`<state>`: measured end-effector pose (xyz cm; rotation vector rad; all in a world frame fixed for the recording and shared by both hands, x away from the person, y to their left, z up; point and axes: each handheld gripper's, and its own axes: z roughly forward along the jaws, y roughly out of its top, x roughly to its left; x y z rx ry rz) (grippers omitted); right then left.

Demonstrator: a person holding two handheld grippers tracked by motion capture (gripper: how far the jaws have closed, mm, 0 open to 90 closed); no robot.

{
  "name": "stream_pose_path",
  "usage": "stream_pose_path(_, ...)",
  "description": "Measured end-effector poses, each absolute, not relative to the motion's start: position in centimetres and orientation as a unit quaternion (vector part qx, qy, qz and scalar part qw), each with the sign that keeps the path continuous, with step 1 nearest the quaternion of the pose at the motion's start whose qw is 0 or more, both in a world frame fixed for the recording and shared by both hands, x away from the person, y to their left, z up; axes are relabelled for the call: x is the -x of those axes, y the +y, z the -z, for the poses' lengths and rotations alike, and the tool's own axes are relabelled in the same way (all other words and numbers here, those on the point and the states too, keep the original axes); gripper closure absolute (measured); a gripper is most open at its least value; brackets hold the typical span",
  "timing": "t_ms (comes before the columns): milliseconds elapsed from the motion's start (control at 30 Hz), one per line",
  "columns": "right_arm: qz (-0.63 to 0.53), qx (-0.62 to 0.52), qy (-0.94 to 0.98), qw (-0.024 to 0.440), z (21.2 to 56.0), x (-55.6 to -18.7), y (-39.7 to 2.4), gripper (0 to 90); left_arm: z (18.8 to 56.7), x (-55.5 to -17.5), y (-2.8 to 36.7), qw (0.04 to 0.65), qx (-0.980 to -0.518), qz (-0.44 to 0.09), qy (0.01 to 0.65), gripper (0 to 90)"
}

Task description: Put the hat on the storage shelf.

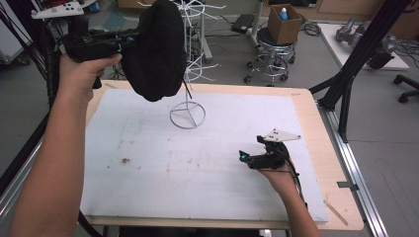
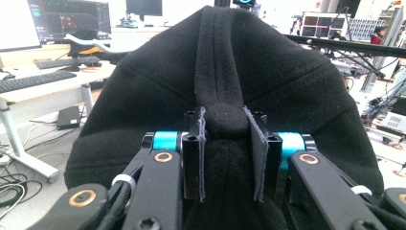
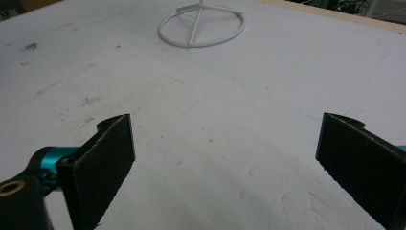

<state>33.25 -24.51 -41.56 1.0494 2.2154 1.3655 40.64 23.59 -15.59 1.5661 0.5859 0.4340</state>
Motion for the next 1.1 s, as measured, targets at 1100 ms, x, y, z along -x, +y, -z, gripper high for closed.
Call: stream_pose_path(1100,-0.480,-0.368,0.779,0.166,41.5,-33.2,-24.5,5.2,17.1,-40.7,23.9,0.642,-0.691,-0.188,0.272,60.5)
